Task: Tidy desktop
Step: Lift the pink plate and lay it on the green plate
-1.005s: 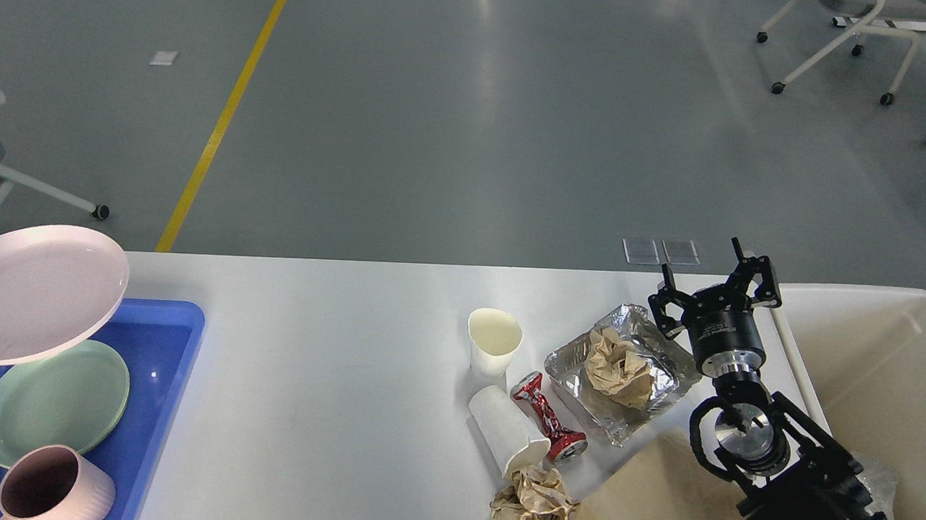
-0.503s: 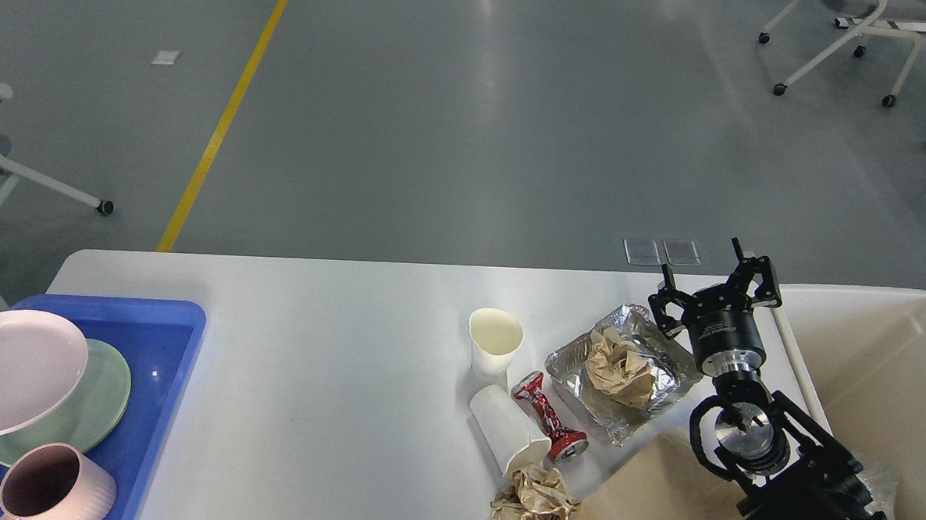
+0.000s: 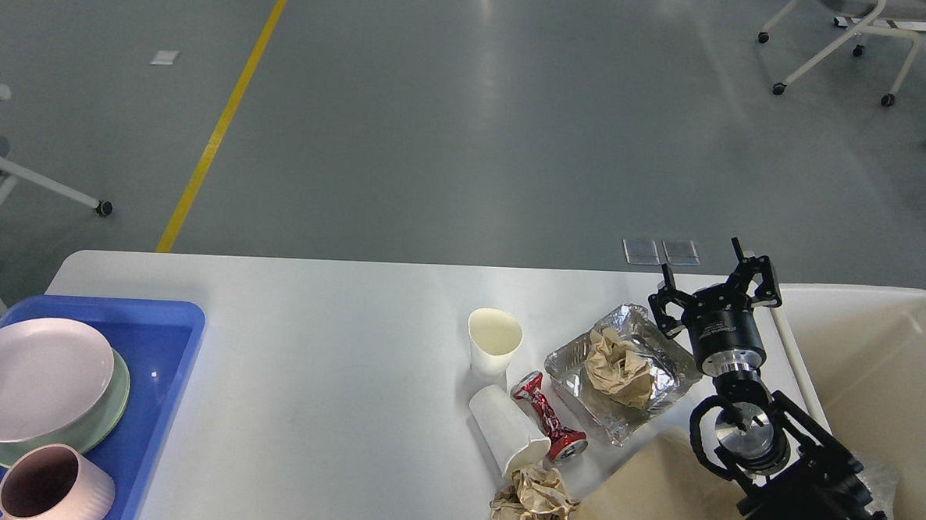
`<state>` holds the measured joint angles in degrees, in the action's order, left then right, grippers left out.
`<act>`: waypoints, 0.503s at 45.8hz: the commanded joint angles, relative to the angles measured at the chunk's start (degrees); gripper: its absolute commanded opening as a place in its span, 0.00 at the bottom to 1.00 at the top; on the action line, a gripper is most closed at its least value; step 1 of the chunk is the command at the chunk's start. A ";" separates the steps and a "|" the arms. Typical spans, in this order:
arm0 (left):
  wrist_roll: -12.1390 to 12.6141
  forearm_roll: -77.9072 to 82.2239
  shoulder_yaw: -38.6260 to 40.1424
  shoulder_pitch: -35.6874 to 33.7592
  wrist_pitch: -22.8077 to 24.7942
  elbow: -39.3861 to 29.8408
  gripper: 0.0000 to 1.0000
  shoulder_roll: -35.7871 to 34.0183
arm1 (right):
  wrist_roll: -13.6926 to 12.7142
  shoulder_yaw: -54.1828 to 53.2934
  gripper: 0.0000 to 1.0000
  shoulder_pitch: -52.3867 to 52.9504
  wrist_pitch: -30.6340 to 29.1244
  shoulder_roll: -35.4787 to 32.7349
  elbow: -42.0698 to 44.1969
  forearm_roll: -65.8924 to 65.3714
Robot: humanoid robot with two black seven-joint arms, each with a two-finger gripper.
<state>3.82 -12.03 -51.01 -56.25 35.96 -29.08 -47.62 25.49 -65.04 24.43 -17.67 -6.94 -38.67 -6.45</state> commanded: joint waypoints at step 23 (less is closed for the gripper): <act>0.13 0.07 -0.05 0.00 -2.74 -0.28 0.63 -0.02 | 0.00 0.00 1.00 0.00 0.00 0.00 -0.01 -0.05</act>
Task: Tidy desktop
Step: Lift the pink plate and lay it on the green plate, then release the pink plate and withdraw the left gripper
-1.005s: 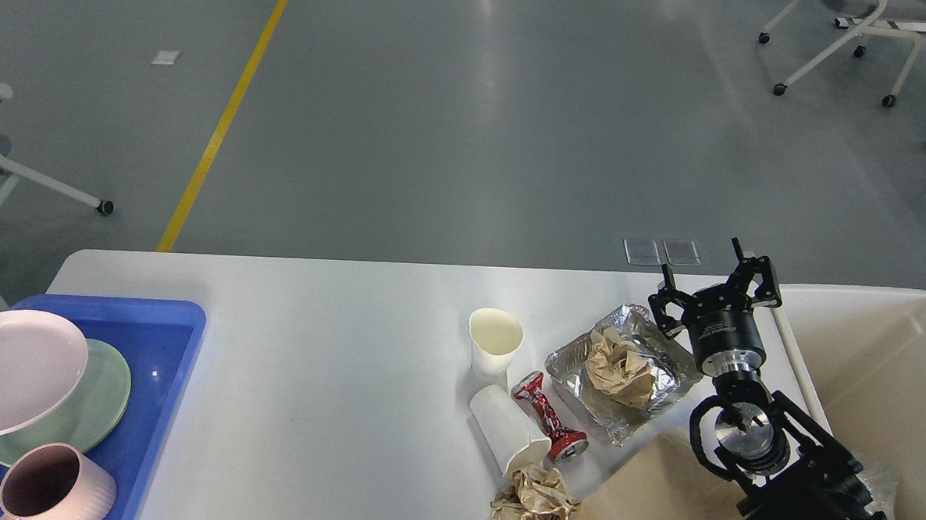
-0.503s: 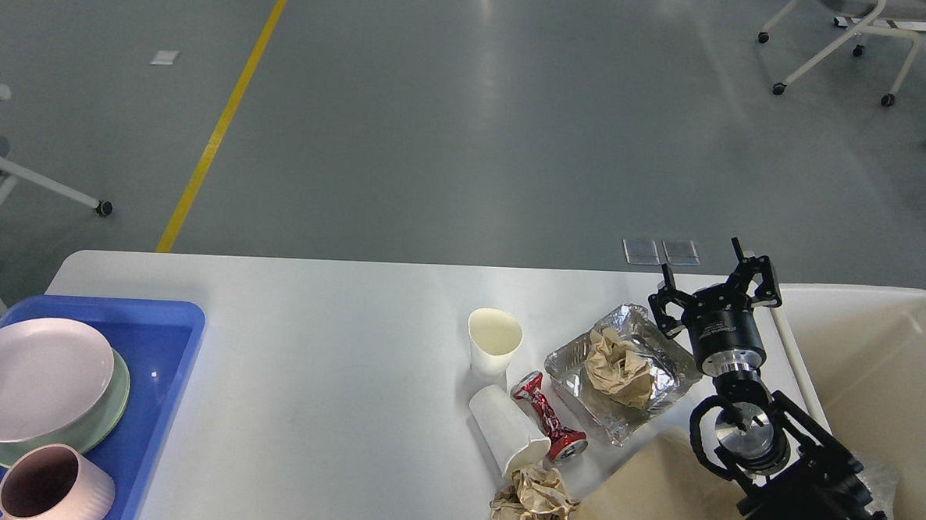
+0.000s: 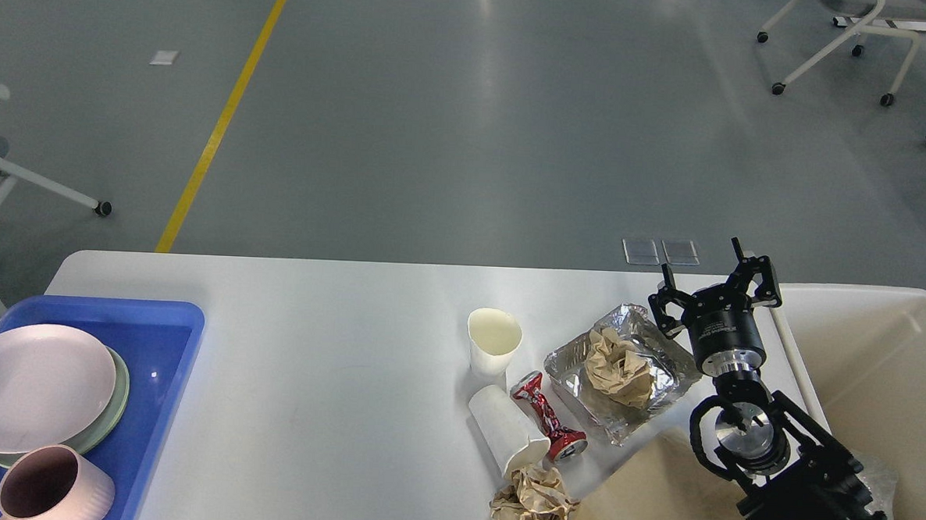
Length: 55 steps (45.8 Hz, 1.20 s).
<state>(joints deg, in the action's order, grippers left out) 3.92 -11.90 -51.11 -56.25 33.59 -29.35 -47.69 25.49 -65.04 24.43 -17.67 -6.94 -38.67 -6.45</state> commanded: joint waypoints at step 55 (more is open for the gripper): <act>-3.21 -0.50 45.71 -10.91 2.71 -1.14 0.96 -5.13 | 0.00 0.00 1.00 0.00 0.00 0.00 0.17 -0.06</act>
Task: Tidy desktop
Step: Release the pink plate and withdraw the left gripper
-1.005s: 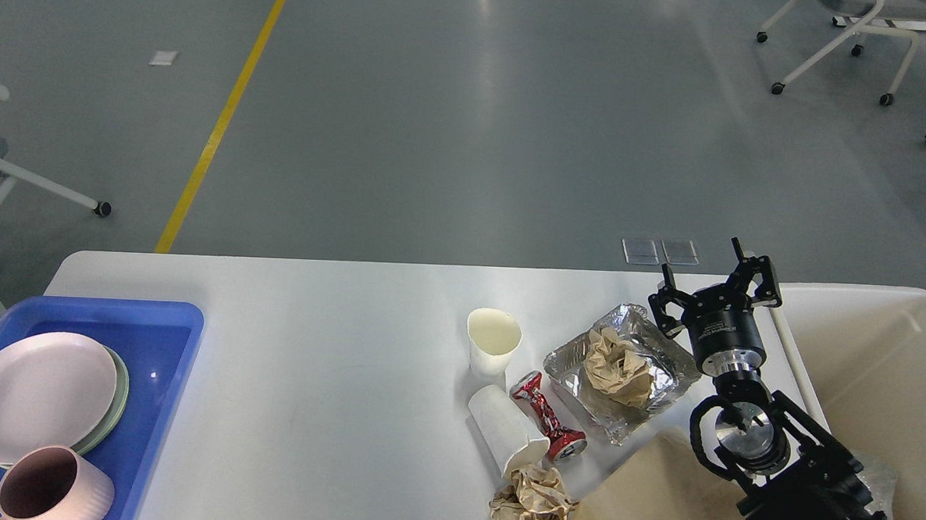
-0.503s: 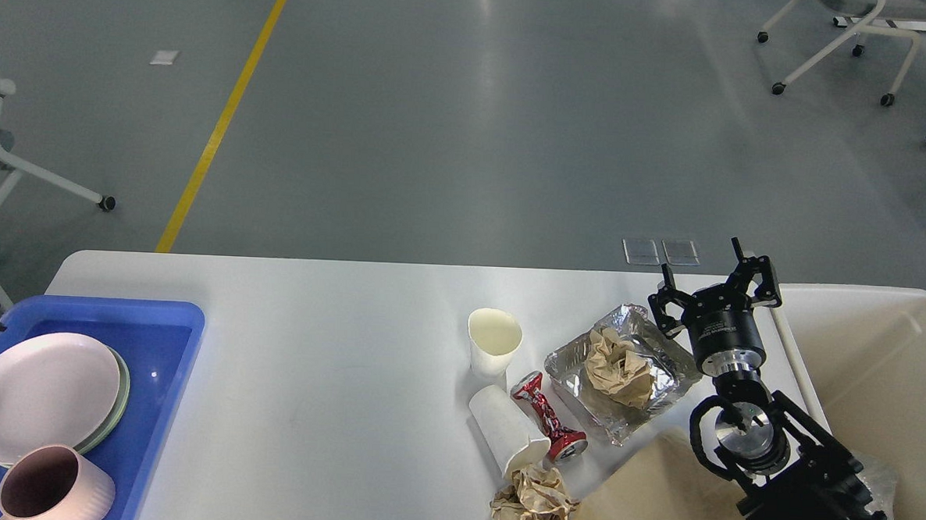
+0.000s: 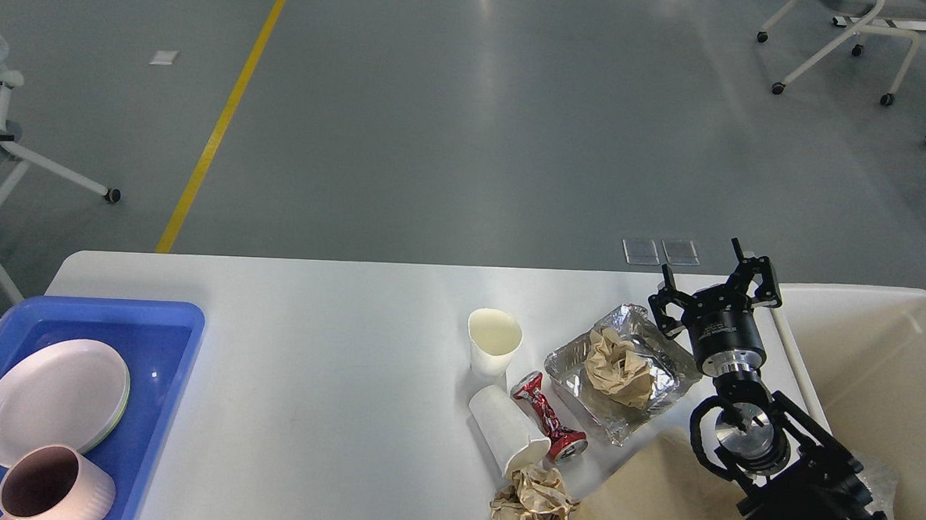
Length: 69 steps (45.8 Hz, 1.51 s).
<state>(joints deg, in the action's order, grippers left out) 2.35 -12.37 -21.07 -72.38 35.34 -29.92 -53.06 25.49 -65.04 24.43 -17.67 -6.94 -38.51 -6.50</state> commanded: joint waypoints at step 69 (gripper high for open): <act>-15.18 24.49 103.34 63.59 -12.22 -29.06 0.96 35.48 | 0.00 0.00 1.00 0.00 0.00 0.00 -0.17 0.08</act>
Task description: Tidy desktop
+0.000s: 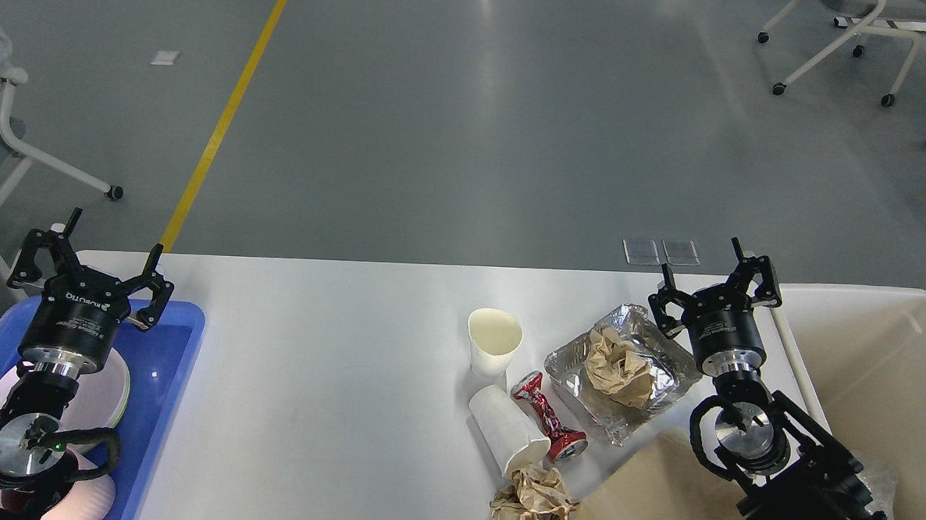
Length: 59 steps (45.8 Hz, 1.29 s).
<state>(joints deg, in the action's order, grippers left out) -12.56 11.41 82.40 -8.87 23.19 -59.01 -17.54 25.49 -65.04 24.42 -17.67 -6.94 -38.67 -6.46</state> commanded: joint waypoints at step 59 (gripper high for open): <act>-0.80 1.69 -0.93 1.92 10.38 3.81 0.96 6.64 | 0.00 0.00 1.00 0.01 0.00 0.00 0.00 0.05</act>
<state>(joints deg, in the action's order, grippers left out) -13.41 13.22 81.24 -7.70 29.98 -56.14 -11.05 25.49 -65.04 24.43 -17.67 -6.94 -38.67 -6.44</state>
